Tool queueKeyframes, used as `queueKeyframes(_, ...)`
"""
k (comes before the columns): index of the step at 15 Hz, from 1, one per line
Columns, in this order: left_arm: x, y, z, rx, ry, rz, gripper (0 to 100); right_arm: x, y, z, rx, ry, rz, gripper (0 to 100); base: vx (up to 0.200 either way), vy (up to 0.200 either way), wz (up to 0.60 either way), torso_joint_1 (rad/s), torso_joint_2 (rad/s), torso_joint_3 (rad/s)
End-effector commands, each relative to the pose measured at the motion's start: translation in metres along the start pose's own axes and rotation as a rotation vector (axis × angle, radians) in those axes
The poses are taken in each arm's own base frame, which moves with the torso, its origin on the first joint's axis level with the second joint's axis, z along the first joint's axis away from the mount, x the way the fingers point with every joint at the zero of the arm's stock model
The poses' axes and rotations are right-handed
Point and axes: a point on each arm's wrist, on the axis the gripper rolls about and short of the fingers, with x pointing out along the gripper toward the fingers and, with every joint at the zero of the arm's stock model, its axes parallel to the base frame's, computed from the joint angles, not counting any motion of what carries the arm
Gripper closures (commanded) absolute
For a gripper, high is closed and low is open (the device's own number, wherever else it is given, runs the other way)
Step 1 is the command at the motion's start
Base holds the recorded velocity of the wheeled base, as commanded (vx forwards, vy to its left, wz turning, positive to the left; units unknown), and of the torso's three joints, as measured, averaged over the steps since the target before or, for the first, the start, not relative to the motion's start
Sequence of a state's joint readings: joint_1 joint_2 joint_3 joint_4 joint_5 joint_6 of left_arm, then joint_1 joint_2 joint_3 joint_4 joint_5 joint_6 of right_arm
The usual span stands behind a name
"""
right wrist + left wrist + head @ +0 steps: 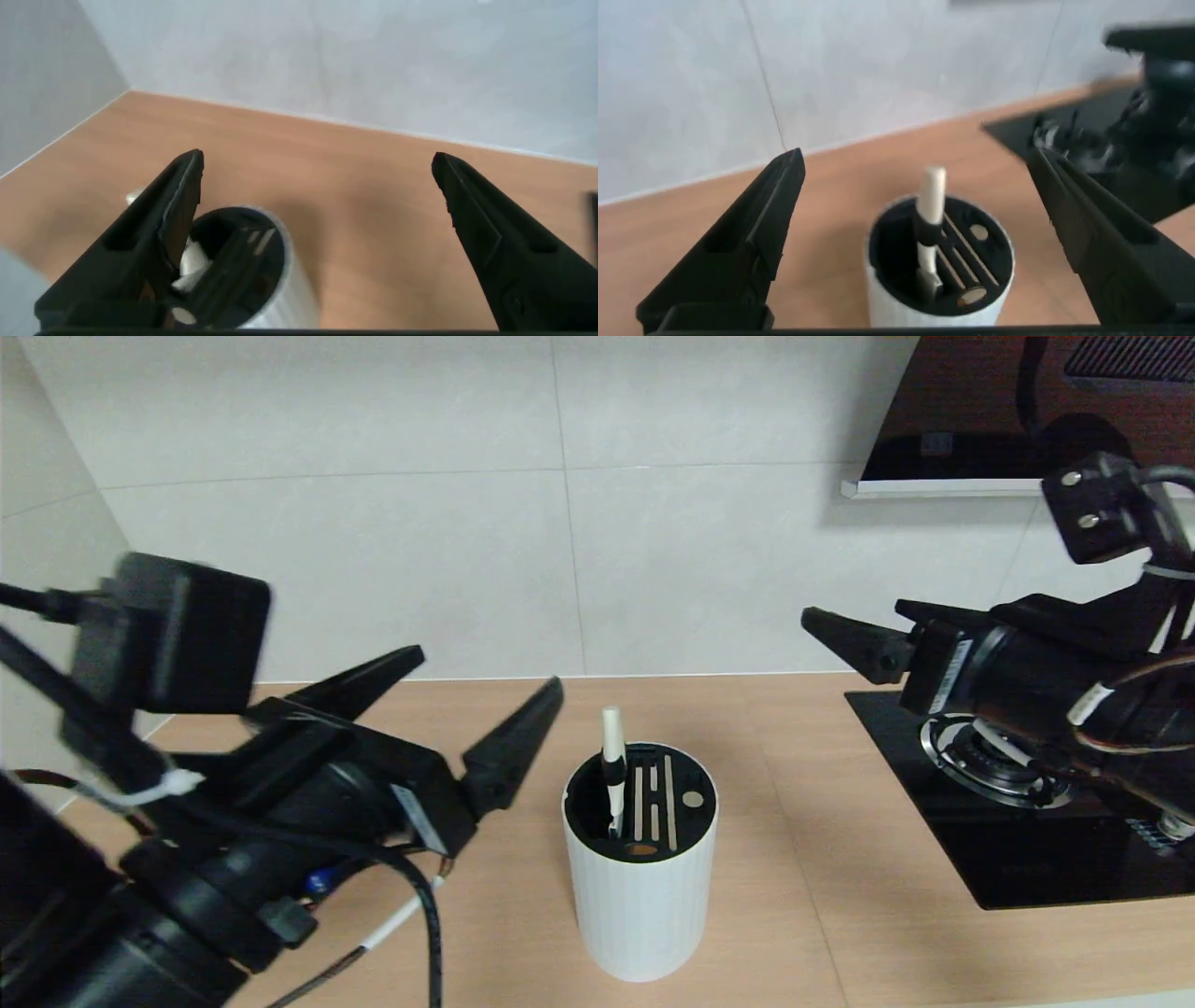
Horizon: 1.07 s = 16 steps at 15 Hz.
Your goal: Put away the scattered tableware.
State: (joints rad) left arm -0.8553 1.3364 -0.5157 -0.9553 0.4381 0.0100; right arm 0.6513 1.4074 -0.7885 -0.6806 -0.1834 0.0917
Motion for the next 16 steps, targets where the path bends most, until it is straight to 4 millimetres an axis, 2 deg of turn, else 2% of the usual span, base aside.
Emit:
queueKeyframes(1, -0.037, 0.037, 0.018, -0.019, -0.094, 0.082, 0, -0.047, -0.016, 0.015, -0.019, -0.084, -0.039, 0, 0.000, 0.000, 0.00, 0.000, 0.00, 0.000)
queueKeyframes(3, -0.063, 0.053, 0.017, -0.019, -0.127, 0.129, 0, -0.073, -0.028, 0.016, -0.019, -0.119, -0.087, 0, 0.000, 0.000, 0.00, 0.000, 0.00, 0.000)
queueKeyframes(5, -0.100, 0.074, 0.018, 0.001, -0.151, 0.247, 0, -0.102, -0.040, 0.017, -0.023, -0.170, -0.152, 0, 0.000, 0.000, 0.00, 0.000, 0.00, 0.000)
queueKeyframes(6, -0.110, 0.078, 0.018, 0.009, -0.147, 0.279, 0, -0.110, -0.042, 0.018, -0.023, -0.188, -0.168, 0, 0.000, 0.000, 0.00, 0.000, 0.00, 0.000)
queueKeyframes(7, -0.141, 0.084, 0.014, 0.033, -0.123, 0.343, 0, -0.133, -0.047, 0.017, -0.027, -0.228, -0.215, 0, 0.000, 0.000, 0.00, 0.000, 0.00, 0.000)
queueKeyframes(8, -0.153, 0.086, 0.013, 0.047, -0.120, 0.368, 0, -0.143, -0.048, 0.017, -0.031, -0.241, -0.235, 0, 0.000, 0.000, 0.00, 0.000, 0.00, 0.000)
queueKeyframes(9, -0.185, 0.087, 0.008, 0.102, -0.108, 0.437, 0, -0.171, -0.051, 0.013, -0.043, -0.246, -0.294, 0, 0.000, 0.000, 0.00, 0.000, 0.00, 0.000)
queueKeyframes(11, -0.219, 0.083, -0.004, 0.150, -0.108, 0.534, 0, -0.220, -0.047, 0.004, -0.055, -0.251, -0.337, 0, 0.000, 0.000, 0.00, 0.000, 0.00, 0.000)
queueKeyframes(12, -0.227, 0.081, -0.007, 0.166, -0.119, 0.546, 0, -0.234, -0.045, -0.001, -0.070, -0.249, -0.357, 0, 0.000, 0.000, 0.00, 0.000, 0.00, 0.000)
queueKeyframes(13, -0.241, 0.076, -0.013, 0.196, -0.145, 0.570, 0, -0.259, -0.040, -0.015, -0.129, -0.236, -0.426, 0, 0.000, 0.000, 0.00, 0.000, 0.00, 0.000)
queueKeyframes(14, -0.246, 0.074, -0.016, 0.202, -0.156, 0.579, 0, -0.268, -0.038, -0.022, -0.146, -0.233, -0.445, 0, 0.000, 0.000, 0.00, 0.000, 0.00, 0.000)
queueKeyframes(15, -0.245, 0.072, -0.019, 0.198, -0.158, 0.614, 0, -0.286, -0.032, -0.041, -0.183, -0.226, -0.464, 0, 0.000, 0.000, 0.00, 0.000, 0.00, 0.000)
queueKeyframes(16, -0.246, 0.071, -0.017, 0.188, -0.179, 0.625, 0, -0.292, -0.029, -0.049, -0.206, -0.230, -0.459, 0, 0.000, 0.000, 0.00, 0.000, 0.00, 0.000)
